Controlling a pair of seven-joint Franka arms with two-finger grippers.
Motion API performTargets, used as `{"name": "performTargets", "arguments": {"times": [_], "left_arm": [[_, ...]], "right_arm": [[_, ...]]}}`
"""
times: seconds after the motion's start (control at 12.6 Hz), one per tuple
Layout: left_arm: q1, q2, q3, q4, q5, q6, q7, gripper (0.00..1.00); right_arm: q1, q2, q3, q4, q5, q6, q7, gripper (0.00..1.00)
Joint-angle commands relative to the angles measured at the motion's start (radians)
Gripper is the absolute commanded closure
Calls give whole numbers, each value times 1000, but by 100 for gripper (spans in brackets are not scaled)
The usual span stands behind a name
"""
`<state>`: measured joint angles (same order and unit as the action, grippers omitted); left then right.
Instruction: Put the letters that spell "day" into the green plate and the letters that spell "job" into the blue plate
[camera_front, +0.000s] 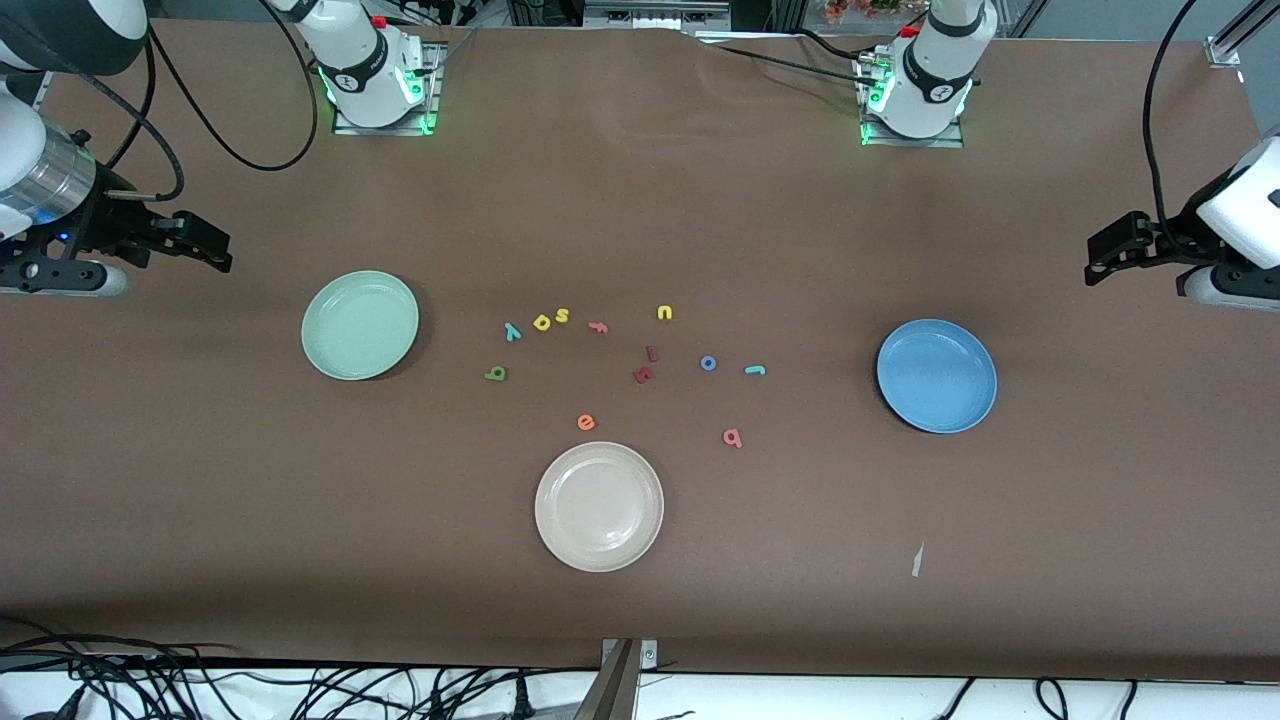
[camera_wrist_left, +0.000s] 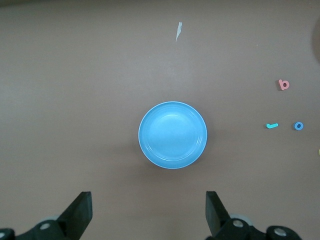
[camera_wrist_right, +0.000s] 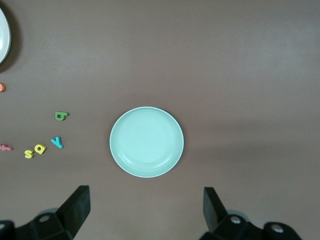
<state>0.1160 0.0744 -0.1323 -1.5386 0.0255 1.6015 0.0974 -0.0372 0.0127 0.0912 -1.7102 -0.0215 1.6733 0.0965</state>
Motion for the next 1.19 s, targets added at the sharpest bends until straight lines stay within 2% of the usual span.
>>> {"name": "performTargets", "arguments": {"times": [0.0,1.11], "left_arm": [[8,-8,-9,3,5,-8,-1,0],[8,-5,-9,3,5,-9,-1,0]], "right_arm": [[-4,-3,5,14,5,-15,-11,0],[-4,-3,4,14,22,-18,-11,0]]}}
